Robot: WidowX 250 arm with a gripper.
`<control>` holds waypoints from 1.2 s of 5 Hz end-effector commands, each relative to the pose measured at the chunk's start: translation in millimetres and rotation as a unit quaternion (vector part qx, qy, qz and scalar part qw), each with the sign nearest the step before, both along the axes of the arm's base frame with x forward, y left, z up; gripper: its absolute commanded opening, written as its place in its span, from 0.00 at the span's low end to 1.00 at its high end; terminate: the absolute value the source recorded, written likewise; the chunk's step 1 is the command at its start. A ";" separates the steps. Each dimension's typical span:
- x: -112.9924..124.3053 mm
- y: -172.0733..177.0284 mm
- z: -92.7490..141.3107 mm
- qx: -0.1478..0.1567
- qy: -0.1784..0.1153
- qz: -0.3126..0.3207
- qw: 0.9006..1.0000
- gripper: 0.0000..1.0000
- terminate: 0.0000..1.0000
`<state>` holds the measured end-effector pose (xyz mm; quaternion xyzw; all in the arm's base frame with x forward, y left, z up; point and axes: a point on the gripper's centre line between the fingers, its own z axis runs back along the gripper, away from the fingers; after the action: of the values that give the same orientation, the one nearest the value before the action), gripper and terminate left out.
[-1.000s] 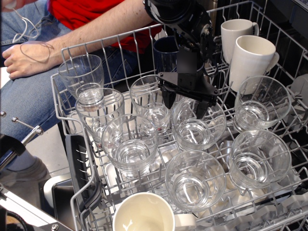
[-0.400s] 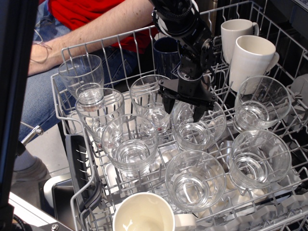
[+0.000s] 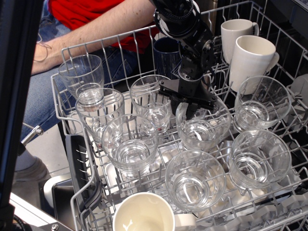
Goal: Pick up glass cup
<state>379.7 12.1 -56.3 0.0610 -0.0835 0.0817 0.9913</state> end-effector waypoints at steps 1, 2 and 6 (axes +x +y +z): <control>8.9 3.0 19.7 -0.007 -0.025 -0.008 1.000 0.00 0.00; 6.3 4.4 34.9 -0.015 -0.024 -0.021 0.999 0.00 0.00; -8.2 15.9 160.3 -0.106 -0.015 -0.072 0.992 0.00 0.00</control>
<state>361.0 21.5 59.5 -0.0580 -0.0241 0.0217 0.9978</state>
